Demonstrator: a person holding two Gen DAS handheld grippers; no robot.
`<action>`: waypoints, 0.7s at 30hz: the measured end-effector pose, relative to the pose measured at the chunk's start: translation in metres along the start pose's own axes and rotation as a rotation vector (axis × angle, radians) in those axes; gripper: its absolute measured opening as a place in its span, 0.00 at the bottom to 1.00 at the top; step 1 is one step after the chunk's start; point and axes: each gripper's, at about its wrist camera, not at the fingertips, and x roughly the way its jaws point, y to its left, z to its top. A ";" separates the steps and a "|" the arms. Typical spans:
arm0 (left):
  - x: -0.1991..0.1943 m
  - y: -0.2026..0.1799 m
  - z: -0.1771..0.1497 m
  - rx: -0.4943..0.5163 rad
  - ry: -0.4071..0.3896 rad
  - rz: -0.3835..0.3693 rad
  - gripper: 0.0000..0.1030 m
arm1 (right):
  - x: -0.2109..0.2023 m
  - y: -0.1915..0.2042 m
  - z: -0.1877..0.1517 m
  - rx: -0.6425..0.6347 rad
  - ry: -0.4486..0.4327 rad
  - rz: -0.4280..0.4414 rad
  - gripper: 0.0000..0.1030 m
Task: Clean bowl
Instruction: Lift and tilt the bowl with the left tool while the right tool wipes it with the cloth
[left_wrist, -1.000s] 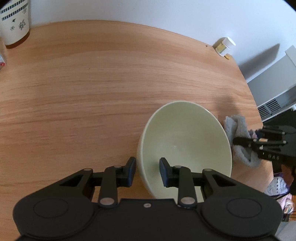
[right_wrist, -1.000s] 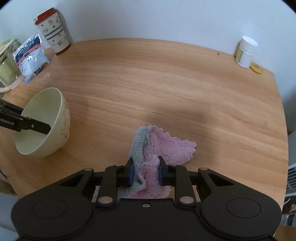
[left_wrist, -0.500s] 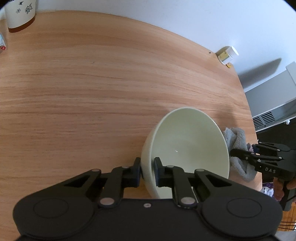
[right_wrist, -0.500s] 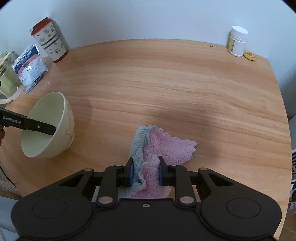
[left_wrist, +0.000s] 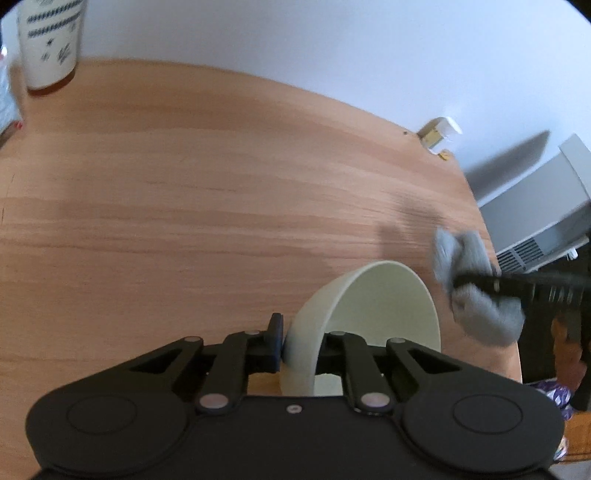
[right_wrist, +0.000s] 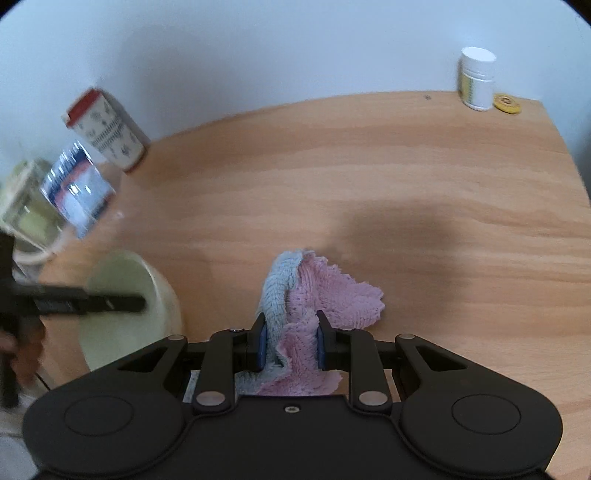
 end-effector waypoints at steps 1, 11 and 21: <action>-0.002 -0.004 0.000 0.020 -0.009 0.004 0.12 | 0.000 0.005 0.007 0.011 0.002 0.036 0.26; -0.020 -0.044 0.003 0.198 -0.079 0.045 0.12 | 0.023 0.055 0.052 -0.070 0.118 0.187 0.26; -0.023 -0.060 0.001 0.267 -0.131 0.045 0.13 | 0.064 0.072 0.084 -0.030 0.336 0.229 0.27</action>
